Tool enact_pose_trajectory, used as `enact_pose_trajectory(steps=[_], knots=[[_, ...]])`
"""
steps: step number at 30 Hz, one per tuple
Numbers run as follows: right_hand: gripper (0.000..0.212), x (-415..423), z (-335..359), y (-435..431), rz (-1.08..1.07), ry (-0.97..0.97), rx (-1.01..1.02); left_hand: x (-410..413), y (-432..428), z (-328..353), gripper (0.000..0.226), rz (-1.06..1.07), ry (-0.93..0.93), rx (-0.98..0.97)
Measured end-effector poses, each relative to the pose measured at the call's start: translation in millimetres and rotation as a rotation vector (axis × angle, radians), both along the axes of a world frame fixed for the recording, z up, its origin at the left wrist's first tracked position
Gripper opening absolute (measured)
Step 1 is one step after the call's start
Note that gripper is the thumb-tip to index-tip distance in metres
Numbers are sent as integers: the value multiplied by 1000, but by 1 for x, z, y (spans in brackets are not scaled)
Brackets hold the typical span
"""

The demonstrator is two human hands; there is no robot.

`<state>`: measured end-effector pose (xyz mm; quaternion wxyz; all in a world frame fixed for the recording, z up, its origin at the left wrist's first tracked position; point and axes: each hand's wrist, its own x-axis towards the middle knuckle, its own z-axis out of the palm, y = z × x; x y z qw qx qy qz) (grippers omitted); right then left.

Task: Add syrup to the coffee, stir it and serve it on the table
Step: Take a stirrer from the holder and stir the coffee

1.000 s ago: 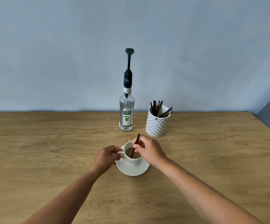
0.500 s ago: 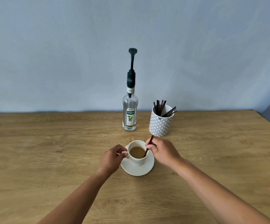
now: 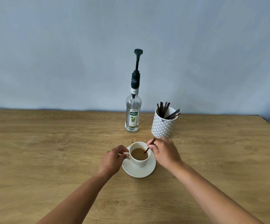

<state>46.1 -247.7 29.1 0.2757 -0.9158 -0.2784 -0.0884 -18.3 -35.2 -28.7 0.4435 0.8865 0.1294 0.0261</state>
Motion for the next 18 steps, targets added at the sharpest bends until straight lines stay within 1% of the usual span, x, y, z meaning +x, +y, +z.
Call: enact_pose_trajectory(steps=[2,5,8,11,15,18], knots=[[13,-2,0,-3,20,18,11,0,0,1,6,-6,-2,4],[15,-8,-1,0,89,102,51,0,0,1,3,-9,-3,19],[15,-13,-3,10,105,142,83,0,1,3,7,-19,9,27],[16,-13,-4,17,84,120,67,1,1,3,17,-23,15,42],[16,-7,-3,13,37,2,-36,1,1,4,21,-16,17,55],[14,-6,-3,5,13,-36,-47,0,1,4,24,-12,11,56]])
